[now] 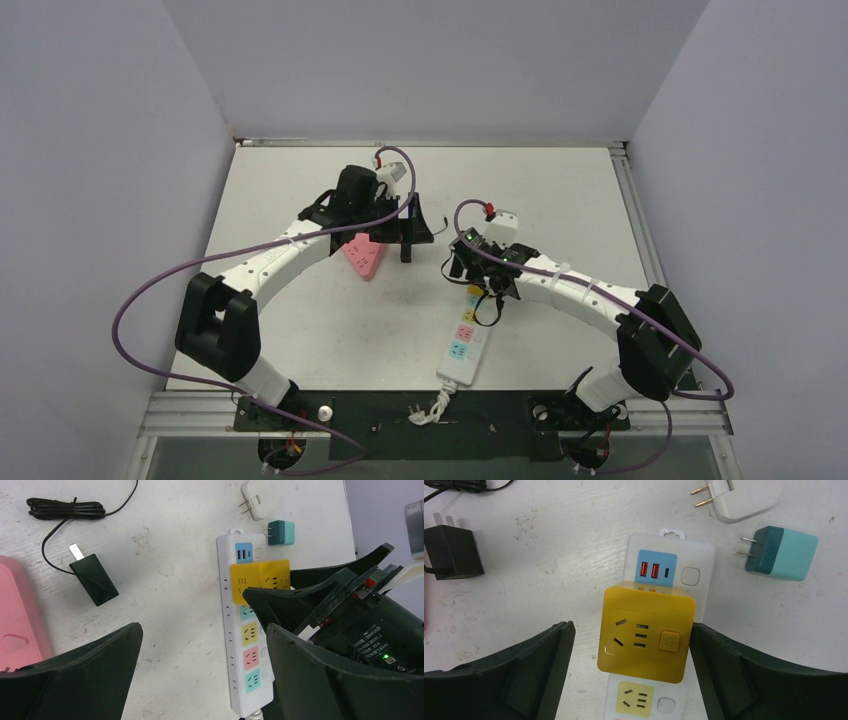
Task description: Pull the plug off the socket
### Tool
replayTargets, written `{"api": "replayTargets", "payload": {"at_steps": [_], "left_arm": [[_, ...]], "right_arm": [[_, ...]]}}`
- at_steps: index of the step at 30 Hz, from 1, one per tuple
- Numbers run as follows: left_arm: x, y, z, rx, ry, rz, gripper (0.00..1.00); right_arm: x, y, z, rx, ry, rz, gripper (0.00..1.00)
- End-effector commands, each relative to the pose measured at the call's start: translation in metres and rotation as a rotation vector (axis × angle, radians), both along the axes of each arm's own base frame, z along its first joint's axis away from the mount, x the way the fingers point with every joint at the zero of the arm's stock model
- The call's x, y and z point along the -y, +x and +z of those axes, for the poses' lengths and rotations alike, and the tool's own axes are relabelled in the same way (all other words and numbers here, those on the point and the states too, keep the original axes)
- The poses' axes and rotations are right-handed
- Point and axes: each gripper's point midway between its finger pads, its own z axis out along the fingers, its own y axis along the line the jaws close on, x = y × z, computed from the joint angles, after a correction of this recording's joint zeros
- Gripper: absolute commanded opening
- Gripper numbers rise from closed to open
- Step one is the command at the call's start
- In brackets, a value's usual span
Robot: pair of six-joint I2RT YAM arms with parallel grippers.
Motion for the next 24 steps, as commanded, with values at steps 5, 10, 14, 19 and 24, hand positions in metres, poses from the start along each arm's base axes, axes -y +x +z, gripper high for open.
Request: {"api": "replayTargets", "payload": {"at_steps": [5,10,14,19,24], "left_arm": [[0.0,-0.001,0.014,0.029,-0.03,-0.007,0.92],[0.001,-0.001,0.013,0.028,-0.031,-0.01,0.92],[0.002,-0.003,0.011,0.014,-0.036,-0.012,0.92],[0.01,-0.01,0.011,-0.002,-0.07,-0.04,0.92],[0.031,-0.027,0.002,-0.051,-0.1,-0.107,0.92]], "right_arm": [[0.0,0.007,-0.012,-0.005,0.007,-0.009,0.83],[0.003,0.006,-0.018,-0.015,0.013,-0.011,0.8],[0.0,0.006,-0.02,-0.016,0.031,-0.001,0.72],[-0.013,0.01,-0.007,0.021,0.132,0.027,0.44],[-0.021,0.016,0.019,0.097,0.245,0.039,0.17]]}}
